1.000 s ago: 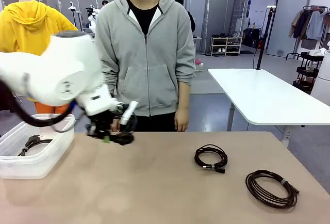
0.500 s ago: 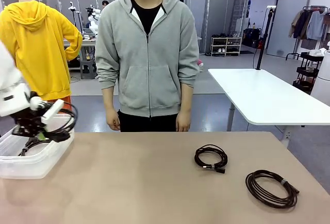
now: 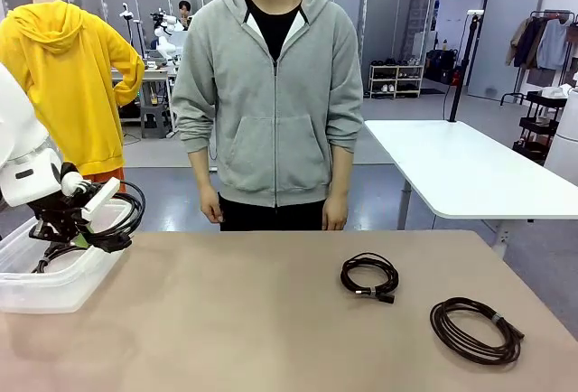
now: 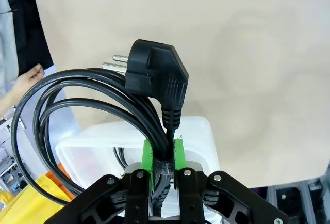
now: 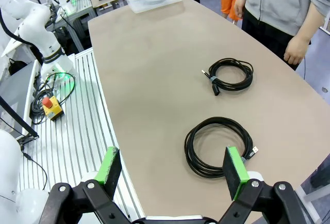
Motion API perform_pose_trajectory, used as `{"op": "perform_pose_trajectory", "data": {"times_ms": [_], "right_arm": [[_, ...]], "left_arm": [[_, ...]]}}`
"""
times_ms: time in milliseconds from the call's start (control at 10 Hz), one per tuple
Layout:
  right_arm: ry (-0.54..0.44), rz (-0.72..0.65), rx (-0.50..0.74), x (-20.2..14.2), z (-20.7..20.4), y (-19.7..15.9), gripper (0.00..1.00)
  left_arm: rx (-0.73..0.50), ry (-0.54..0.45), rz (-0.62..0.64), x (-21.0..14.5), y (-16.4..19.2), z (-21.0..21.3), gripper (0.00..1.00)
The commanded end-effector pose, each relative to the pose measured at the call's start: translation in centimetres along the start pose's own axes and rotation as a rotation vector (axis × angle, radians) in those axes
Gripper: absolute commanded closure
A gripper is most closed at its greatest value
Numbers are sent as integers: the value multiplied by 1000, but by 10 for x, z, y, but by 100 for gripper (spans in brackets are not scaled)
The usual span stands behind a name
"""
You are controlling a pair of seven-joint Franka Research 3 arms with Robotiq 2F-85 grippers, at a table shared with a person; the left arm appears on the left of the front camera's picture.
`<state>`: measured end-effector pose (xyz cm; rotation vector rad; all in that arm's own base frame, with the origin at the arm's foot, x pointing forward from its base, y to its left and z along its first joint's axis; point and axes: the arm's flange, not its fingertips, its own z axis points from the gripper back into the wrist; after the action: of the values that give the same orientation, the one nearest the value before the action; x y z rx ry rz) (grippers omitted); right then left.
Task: Organize and store the cables.
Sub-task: Place the Power Cable into the Organizing box.
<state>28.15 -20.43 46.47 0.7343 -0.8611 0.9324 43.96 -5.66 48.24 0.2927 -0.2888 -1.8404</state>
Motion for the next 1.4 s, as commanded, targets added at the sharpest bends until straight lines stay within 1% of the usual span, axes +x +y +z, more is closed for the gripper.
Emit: {"op": "perform_pose_trajectory", "data": {"times_ms": [0, 100, 200, 300, 400, 600, 700, 800, 900, 1000, 1100, 1200, 1300], "right_arm": [[-13, 14, 0, 0, 0, 1, 0], [-13, 14, 0, 0, 0, 1, 0], [-13, 14, 0, 0, 0, 1, 0], [-13, 14, 0, 0, 0, 1, 0], [-13, 14, 0, 0, 0, 1, 0], [-13, 14, 0, 0, 0, 1, 0], [-13, 14, 0, 0, 0, 1, 0], [-13, 14, 0, 0, 0, 1, 0], [-13, 14, 0, 0, 0, 1, 0], [-13, 14, 0, 0, 0, 1, 0], [-13, 14, 0, 0, 0, 1, 0], [-13, 14, 0, 0, 0, 1, 0], [-13, 14, 0, 0, 0, 1, 0]], "left_arm": [[0, 0, 4, -2, 0, 0, 82], [-3, 3, 10, -10, 7, 8, 82], [-47, -3, 6, -29, 16, 2, 82], [-65, -20, 78, -49, 24, -9, 82], [-89, -35, 96, -66, 30, -18, 82], [-57, 23, 1, -102, 36, -42, 82], [-65, -29, 80, -122, 46, -56, 82], [-70, -42, 118, -143, 57, -71, 82], [-71, -10, 144, -156, 66, -85, 82], [-75, -53, 136, -166, 71, -98, 82], [-67, -65, 161, -172, 76, -109, 82], [-55, -8, 184, -178, 80, -122, 82], [-67, -51, 157, -175, 81, -131, 82]]}}
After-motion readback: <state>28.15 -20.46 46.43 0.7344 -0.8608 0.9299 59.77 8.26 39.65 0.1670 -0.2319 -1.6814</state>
